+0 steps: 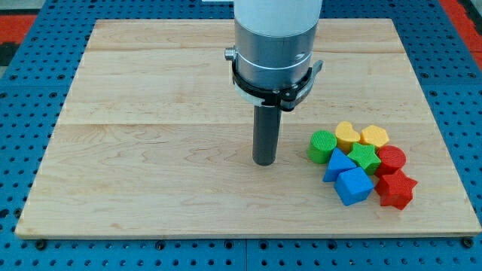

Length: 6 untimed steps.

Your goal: Separate the blue blocks and green circle from the group of blocks

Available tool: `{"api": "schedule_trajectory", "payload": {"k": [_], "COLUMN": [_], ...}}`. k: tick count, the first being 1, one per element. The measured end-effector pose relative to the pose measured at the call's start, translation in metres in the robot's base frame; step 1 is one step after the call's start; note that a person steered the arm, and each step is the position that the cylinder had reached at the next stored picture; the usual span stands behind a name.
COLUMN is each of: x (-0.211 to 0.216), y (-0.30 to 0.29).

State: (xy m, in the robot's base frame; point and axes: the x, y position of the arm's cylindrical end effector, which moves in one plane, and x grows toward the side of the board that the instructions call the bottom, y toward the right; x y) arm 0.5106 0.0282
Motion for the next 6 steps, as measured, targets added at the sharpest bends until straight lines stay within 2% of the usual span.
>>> {"api": "schedule_trajectory", "payload": {"k": [4, 6], "x": [0.002, 0.017], "y": [-0.001, -0.06]}}
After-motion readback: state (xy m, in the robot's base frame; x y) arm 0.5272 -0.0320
